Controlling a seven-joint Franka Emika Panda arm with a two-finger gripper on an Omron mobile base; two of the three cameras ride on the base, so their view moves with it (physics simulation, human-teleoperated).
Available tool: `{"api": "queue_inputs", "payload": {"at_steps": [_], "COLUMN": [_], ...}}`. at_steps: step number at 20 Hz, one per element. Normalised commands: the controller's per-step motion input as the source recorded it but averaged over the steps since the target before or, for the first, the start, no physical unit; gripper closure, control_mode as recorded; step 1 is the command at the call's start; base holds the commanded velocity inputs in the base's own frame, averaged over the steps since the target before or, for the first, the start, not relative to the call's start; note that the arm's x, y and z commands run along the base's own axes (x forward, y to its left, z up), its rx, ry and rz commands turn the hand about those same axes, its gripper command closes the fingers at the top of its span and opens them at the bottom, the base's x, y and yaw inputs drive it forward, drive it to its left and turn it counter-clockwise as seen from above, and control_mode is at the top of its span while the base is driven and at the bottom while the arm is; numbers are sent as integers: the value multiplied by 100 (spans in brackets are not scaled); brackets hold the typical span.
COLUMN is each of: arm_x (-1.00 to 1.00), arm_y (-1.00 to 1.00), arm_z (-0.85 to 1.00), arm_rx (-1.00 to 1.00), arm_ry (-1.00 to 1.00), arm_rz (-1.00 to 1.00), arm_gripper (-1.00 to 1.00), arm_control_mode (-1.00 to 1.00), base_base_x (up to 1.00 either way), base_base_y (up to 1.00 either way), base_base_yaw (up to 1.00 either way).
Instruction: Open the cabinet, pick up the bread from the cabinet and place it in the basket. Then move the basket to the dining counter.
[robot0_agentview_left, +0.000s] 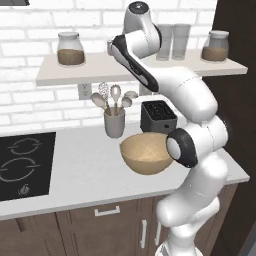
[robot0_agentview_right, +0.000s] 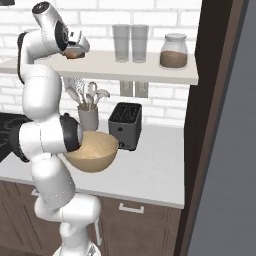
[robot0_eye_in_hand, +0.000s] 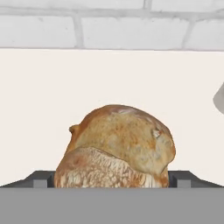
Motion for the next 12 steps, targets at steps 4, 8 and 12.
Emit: {"api": "queue_inputs", "payload": {"at_steps": [4,8,12], "arm_x": [-100,-100,-100], "arm_y": [-24,-39,-42], "arm_z": [-6,0,-3], "arm_rx": [0,0,0], "arm_ry": [-5,0,12], "arm_rz": [0,0,0], "arm_gripper": [100,100,100], "arm_control_mode": [-100,-100,-100], "base_base_x": [0,0,0], "base_base_y": [0,0,0], "base_base_yaw": [0,0,0]}}
